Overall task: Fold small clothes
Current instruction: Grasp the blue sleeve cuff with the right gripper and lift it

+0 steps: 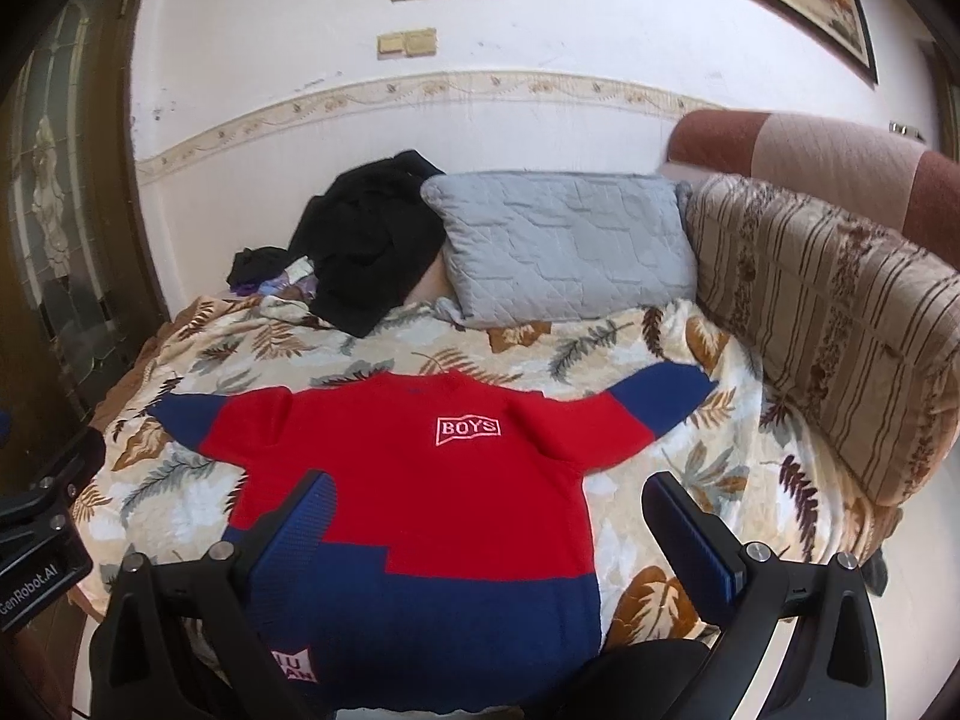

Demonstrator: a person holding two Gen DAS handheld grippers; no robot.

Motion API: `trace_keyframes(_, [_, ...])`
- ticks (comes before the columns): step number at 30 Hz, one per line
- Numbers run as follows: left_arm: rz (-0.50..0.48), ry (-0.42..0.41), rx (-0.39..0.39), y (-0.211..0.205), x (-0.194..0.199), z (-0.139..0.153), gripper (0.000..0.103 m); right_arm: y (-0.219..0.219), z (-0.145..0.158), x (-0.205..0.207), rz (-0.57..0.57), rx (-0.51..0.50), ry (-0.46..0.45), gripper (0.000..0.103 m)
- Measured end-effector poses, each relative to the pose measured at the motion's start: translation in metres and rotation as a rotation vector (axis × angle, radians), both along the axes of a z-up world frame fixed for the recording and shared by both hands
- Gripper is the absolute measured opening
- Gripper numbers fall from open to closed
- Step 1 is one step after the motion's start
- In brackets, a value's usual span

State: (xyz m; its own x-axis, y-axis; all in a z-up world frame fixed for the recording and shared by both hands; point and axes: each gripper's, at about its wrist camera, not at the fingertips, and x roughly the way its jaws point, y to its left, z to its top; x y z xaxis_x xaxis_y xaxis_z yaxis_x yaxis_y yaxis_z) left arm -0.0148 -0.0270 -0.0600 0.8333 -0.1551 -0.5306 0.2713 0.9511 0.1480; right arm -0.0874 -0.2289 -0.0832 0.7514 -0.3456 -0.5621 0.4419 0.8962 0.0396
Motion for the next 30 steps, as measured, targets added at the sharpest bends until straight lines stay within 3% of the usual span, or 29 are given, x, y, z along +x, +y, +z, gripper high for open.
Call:
trace_keyframes(4, [-0.088,0.24,-0.064,-0.009,0.062,-0.044,0.103,-0.051,-0.023,0.021,0.01,0.069,-0.001,0.103])
trace_keyframes(7, [-0.071,0.361,-0.085,-0.018,0.116,-0.084,0.103,-0.111,-0.047,0.04,-0.039,0.124,0.014,0.103])
trace_keyframes(9, [-0.047,0.403,-0.108,-0.028,0.147,-0.104,0.103,-0.165,-0.065,0.052,-0.092,0.222,0.007,0.103])
trace_keyframes(14, [0.052,0.449,-0.202,-0.052,0.214,-0.146,0.103,-0.267,-0.102,0.085,-0.216,0.405,-0.052,0.103])
trace_keyframes(16, [0.079,0.454,-0.224,-0.061,0.232,-0.158,0.103,-0.296,-0.117,0.103,-0.248,0.449,-0.053,0.093])
trace_keyframes(21, [0.07,0.411,-0.122,-0.082,0.251,-0.183,0.103,-0.368,-0.166,0.12,-0.413,0.627,-0.113,0.069])
trace_keyframes(24, [0.056,0.362,-0.107,-0.084,0.259,-0.18,0.103,-0.398,-0.189,0.118,-0.507,0.684,-0.152,0.067])
trace_keyframes(26, [0.065,0.303,-0.088,-0.086,0.261,-0.175,0.103,-0.411,-0.2,0.119,-0.519,0.709,-0.168,0.065])
trace_keyframes(30, [0.068,0.308,-0.085,-0.087,0.269,-0.176,0.103,-0.425,-0.229,0.131,-0.484,0.824,-0.189,0.041])
